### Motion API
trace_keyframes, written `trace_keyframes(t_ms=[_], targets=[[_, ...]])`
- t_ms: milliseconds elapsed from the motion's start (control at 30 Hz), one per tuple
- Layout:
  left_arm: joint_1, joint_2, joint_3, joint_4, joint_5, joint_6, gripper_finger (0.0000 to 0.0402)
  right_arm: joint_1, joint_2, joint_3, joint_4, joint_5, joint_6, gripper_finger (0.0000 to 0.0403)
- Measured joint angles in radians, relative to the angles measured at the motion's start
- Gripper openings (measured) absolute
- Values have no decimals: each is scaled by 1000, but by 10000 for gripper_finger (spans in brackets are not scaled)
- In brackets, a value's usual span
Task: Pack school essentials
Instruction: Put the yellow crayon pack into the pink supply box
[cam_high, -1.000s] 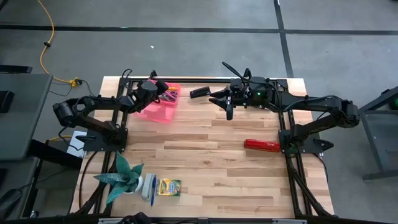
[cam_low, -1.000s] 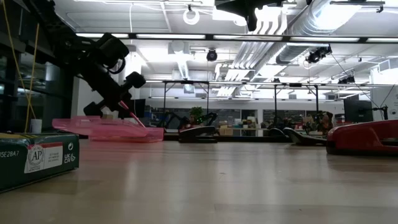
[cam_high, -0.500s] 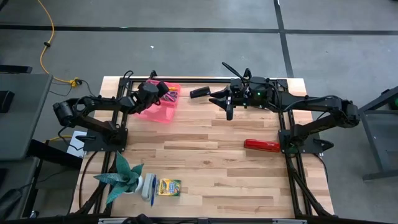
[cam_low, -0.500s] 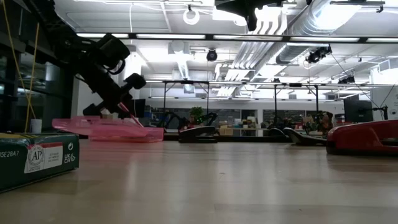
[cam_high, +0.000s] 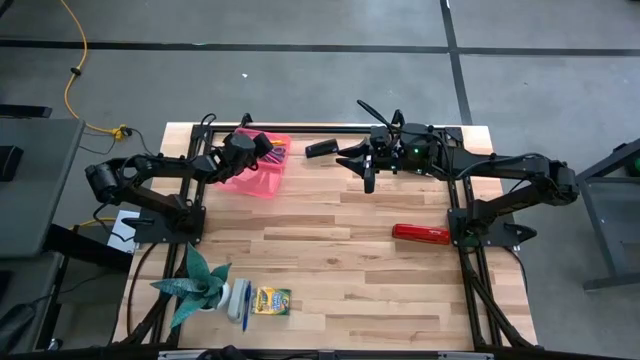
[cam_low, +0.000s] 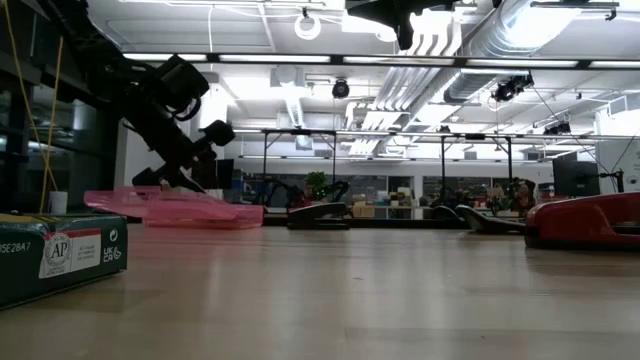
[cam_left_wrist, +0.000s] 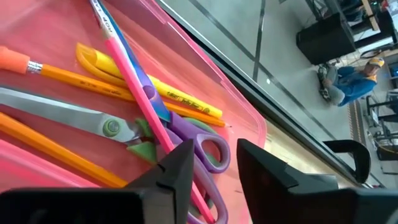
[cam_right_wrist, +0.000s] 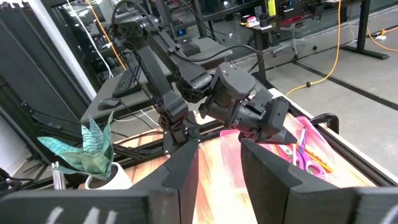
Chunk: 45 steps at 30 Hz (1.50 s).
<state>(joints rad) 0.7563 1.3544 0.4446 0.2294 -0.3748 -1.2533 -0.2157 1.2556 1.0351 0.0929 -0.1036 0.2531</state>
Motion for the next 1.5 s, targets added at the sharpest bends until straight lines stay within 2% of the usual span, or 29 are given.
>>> trace_keyframes(t_ms=[200, 333, 567, 767, 933, 1133, 1267, 1400, 1500], targets=[[10, 0, 0, 26, 35, 10, 141, 0, 0, 0, 0, 0, 0, 113], [22, -12, 0, 129, 123, 91, 156, 0, 0, 0, 0, 0, 0, 113], [20, -121, 0, 370, 230, 248, 166, 0, 0, 0, 0, 0, 0, 113], [17, -245, 18, 526, 372, 339, 166, 0, 0, 0, 1, 0, -4, 113], [-43, -329, 166, 431, 508, 521, 166, 0, 0, 0, 1, 0, -6, 113], [-192, -358, 415, 79, 671, 958, 166, 0, 0, 0, 52, 0, -10, 113], [-309, -365, 507, -120, 785, 1226, 166, 0, 0, 0, 91, 0, -31, 113], [-399, -384, 510, -231, 769, 1268, 166, 0, 0, 0, 108, 0, -34, 113], [-441, -393, 456, -216, 717, 1229, 166, 0, 0, 0, 107, -1, -35, 113]])
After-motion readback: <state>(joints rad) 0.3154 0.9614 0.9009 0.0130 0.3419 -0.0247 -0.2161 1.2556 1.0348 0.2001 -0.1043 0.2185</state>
